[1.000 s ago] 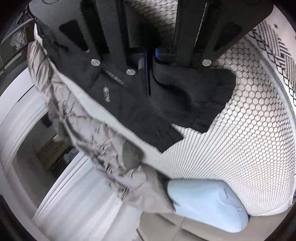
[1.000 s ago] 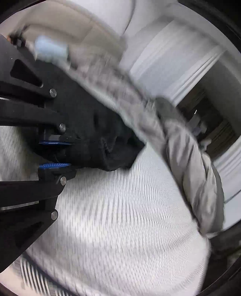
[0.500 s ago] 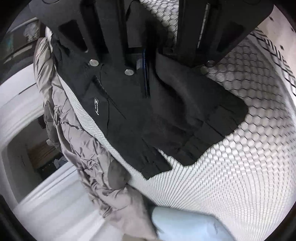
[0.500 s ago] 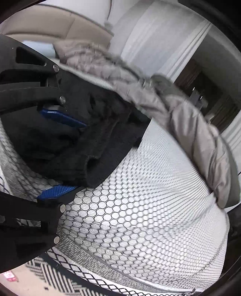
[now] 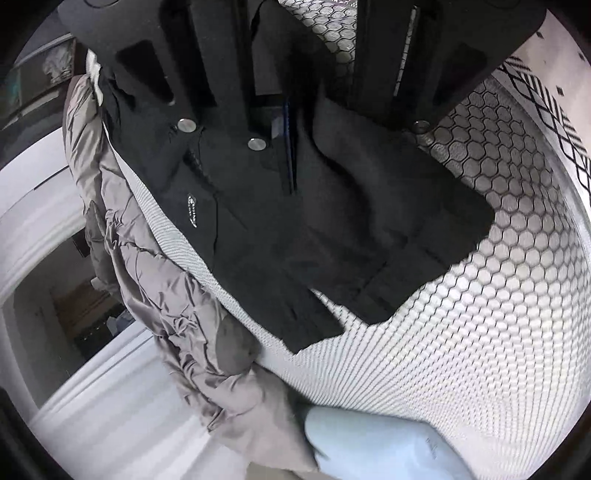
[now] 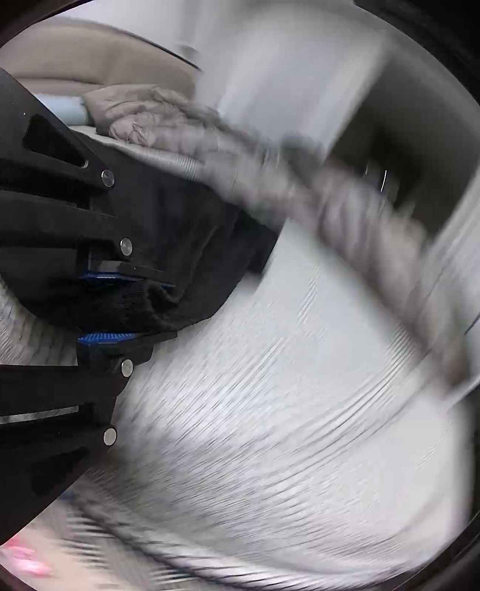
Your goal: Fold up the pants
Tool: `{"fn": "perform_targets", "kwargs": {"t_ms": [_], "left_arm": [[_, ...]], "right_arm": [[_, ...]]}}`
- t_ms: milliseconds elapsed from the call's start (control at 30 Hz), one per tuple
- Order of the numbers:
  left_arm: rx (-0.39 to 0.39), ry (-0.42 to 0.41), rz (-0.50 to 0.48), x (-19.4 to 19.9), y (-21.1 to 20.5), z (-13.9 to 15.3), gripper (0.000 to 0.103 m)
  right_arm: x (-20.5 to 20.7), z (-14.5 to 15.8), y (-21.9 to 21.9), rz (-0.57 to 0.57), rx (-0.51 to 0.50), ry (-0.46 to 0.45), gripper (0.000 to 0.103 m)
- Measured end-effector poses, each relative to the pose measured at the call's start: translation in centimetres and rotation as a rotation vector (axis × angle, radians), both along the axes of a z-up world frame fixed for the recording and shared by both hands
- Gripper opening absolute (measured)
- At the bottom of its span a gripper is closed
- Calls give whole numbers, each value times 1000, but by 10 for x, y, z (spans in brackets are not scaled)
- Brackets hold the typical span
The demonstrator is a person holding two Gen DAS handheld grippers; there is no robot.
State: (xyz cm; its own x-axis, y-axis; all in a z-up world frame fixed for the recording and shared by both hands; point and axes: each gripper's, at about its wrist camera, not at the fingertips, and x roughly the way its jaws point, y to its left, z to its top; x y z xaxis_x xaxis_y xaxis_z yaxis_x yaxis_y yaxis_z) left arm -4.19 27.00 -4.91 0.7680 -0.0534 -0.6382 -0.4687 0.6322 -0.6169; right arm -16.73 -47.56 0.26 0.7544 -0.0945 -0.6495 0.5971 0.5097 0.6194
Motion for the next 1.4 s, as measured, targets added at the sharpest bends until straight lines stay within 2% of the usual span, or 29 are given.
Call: {"fn": "perform_targets", "kwargs": {"t_ms": [33, 67, 100, 200, 267, 333, 367, 433, 467, 500, 600, 633, 667, 733, 767, 800, 867, 933, 1033, 1133, 1167, 1200, 1233, 1267, 1333, 1400], "left_arm": [[-5, -2, 3, -1, 0, -1, 5], [-4, -7, 4, -1, 0, 0, 5], [1, -9, 3, 0, -2, 0, 5], [22, -2, -8, 2, -7, 1, 5], [31, 7, -15, 5, -10, 1, 5], [40, 23, -17, 9, -12, -1, 5], [40, 24, -18, 11, -13, -2, 5], [57, 21, -13, 13, -14, -1, 4], [75, 7, -8, 11, -17, 4, 2], [88, -10, -6, 8, -18, 8, 1], [125, -102, -15, -10, -20, 27, 1], [141, -108, -25, -13, -20, 29, 1], [151, -66, -34, -9, -19, 24, 1], [122, 11, -43, -2, -15, 11, 1], [72, 43, -47, 1, -11, 1, 1], [46, 44, -48, 1, -8, -2, 1], [9, 18, -37, -3, -3, -2, 1], [21, 11, -32, -4, -3, 0, 1], [20, 24, -32, -1, -3, -3, 1], [27, 18, -28, 3, -3, -3, 1], [34, 18, -28, 4, -5, -3, 1], [46, 18, -29, 6, -7, -1, 1], [58, 16, -27, 8, -9, 0, 1], [84, 11, -20, 7, -11, 4, 1], [113, -5, -16, 0, -13, 10, 1], [109, -24, -20, -9, -10, 14, 1]], "right_arm": [[-7, -12, -7, -15, 118, -72, 23], [-12, -13, -10, -20, 154, -116, 25], [-15, -12, -10, -9, 166, -146, 32], [-16, -5, 2, 44, 122, -140, 46], [-18, -6, 12, 78, 103, -125, 48], [-14, -1, 17, 93, 32, -80, 48], [-7, -1, 19, 91, 1, -61, 47], [7, 0, 25, 80, -58, -34, 30], [6, 3, 25, 76, -78, -34, 19], [3, 8, 27, 73, -103, -57, 13], [3, 37, 39, 58, -226, -161, 12], [-1, 40, 41, 48, -259, -143, 12], [-9, 36, 41, 38, -266, -107, 12], [3, 15, 32, 31, -182, 14, 14], [6, 1, 25, 17, -86, 42, 16], [4, -6, 20, 4, -17, 1, 20], [-4, -10, 15, 4, 47, -73, 31], [-6, -10, 16, 16, 62, -108, 41], [-14, -13, 18, 45, 63, -112, 42], [0, -17, 30, 67, 17, -86, 44], [9, -17, 34, 87, -20, -46, 43], [14, -16, 40, 101, -59, -18, 37], [19, -9, 43, 106, -96, -1, 24], [23, -5, 50, 118, -160, 20, 17], [20, 2, 55, 129, -199, -9, 12], [4, 7, 53, 113, -178, -57, 12]]}}
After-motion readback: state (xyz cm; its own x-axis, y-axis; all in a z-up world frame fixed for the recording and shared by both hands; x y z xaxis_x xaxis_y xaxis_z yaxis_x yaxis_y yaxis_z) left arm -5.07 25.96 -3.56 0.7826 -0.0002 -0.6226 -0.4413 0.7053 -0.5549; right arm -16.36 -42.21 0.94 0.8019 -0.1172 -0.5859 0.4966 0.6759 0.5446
